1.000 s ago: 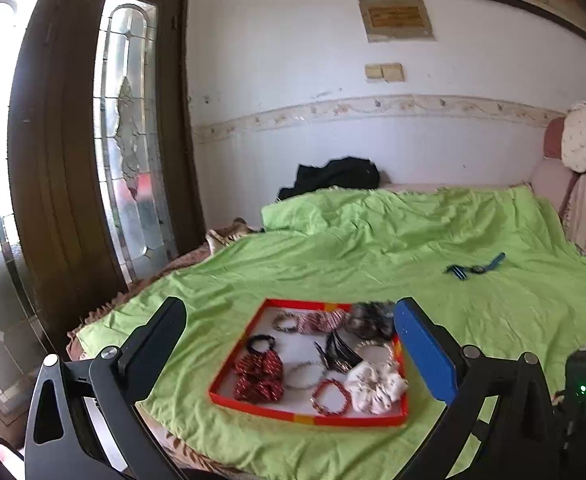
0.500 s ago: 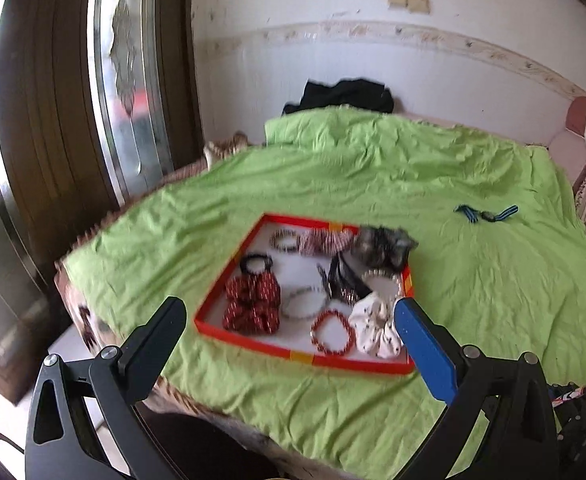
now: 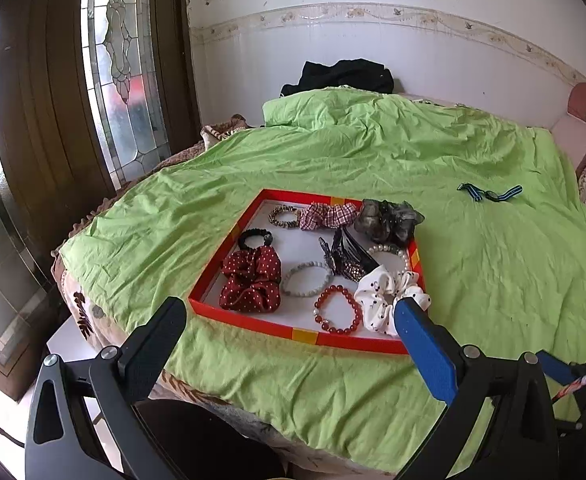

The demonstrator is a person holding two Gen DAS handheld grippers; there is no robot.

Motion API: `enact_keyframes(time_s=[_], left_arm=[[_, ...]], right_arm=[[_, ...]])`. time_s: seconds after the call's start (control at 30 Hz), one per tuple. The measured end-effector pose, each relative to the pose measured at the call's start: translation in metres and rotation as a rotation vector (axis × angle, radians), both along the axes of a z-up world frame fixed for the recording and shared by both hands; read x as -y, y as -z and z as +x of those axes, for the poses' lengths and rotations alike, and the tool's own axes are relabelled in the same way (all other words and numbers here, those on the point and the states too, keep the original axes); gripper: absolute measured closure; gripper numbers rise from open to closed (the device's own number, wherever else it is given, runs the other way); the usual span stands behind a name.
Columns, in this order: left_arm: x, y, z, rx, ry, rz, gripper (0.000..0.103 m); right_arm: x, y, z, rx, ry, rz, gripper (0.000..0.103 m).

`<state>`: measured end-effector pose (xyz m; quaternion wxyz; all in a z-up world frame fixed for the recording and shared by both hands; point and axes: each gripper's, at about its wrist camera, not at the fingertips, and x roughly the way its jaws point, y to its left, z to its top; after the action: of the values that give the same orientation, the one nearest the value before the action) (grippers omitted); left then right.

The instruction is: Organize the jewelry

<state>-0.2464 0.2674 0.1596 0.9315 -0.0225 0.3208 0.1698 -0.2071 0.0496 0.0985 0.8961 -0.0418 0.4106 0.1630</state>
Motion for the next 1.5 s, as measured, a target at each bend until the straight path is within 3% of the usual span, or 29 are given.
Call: enact_keyframes(time_s=[0.33,1.5], left_arm=[[-0.004,0.009,0.001,-0.029,0.008,-0.042,0.000],[-0.018,0.034,0.015,-0.113,0.038,-0.144,0.000]], right_arm=[[0.007,-0.023,0.019,0.013,0.060,-0.024,0.024],[-0.012,0.009,0.016,-0.048,0.046,-0.073,0.023]])
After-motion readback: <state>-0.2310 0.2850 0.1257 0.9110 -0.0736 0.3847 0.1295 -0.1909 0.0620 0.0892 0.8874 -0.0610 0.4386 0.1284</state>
